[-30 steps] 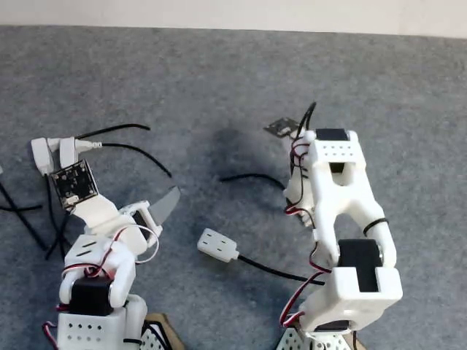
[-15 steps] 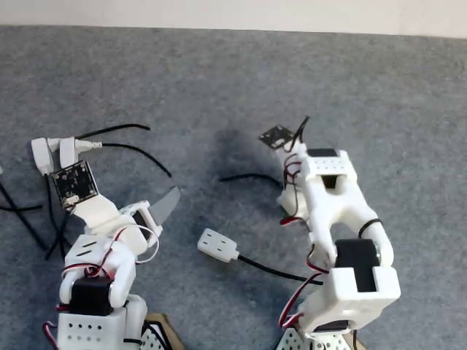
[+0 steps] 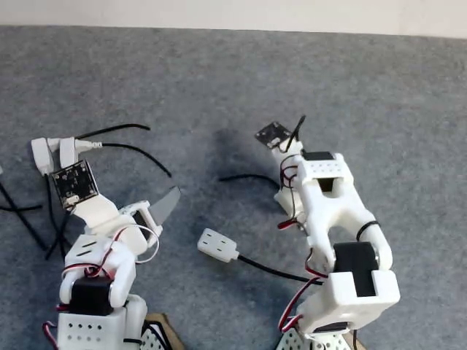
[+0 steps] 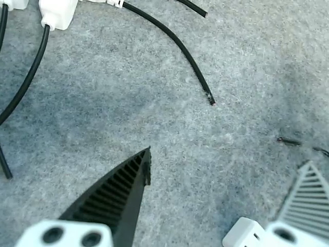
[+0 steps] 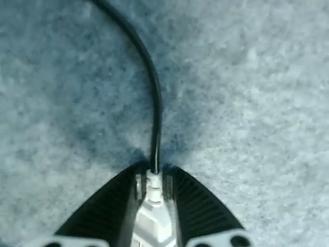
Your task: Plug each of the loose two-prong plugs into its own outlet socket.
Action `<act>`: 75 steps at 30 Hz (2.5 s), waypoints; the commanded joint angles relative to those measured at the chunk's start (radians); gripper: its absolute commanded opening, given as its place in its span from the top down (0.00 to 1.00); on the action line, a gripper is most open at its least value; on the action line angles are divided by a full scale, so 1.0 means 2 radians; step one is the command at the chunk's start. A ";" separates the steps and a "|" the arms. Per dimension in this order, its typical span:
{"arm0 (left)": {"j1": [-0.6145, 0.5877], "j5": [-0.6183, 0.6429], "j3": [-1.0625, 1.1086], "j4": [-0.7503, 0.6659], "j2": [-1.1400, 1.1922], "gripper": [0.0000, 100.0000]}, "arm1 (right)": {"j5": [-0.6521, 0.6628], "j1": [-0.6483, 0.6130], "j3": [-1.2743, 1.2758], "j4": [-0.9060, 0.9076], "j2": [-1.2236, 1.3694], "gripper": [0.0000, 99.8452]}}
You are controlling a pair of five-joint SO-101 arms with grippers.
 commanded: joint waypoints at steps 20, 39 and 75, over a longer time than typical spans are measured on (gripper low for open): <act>0.005 -0.001 -0.001 -0.006 0.000 0.59 | -0.033 0.011 -0.020 0.073 -0.018 0.99; 0.005 -0.001 -0.001 -0.006 0.000 0.59 | -0.012 0.016 -0.022 0.112 -0.017 0.86; 0.020 0.000 -0.100 0.043 0.005 0.59 | -0.255 -0.125 -0.120 0.116 -0.341 1.00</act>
